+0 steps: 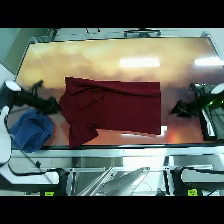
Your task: Fold the shirts.
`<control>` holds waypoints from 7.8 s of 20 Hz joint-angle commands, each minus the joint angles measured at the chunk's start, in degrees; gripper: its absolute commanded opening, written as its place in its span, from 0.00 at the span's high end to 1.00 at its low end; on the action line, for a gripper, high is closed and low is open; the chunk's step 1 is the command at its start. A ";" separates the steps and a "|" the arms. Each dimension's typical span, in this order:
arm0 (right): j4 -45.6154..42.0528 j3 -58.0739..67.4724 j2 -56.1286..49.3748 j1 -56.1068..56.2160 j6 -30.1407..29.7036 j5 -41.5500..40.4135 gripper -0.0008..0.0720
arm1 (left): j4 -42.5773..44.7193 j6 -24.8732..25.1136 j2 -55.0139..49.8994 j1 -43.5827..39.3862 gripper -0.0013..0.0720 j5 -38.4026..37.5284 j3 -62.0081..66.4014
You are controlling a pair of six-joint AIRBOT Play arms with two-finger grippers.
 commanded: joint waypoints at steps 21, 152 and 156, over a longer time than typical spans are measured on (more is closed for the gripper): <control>17.29 -14.36 -1.03 10.16 -12.87 -2.78 0.67 | -9.27 6.08 3.37 -13.20 0.96 13.05 -16.15; 28.89 28.04 -28.96 38.10 -2.75 -11.58 0.22 | -38.97 12.46 11.19 -4.81 0.96 4.07 29.88; 39.56 28.22 -28.87 38.29 -7.76 -12.31 0.22 | -38.93 12.46 11.19 -4.81 0.96 3.82 29.88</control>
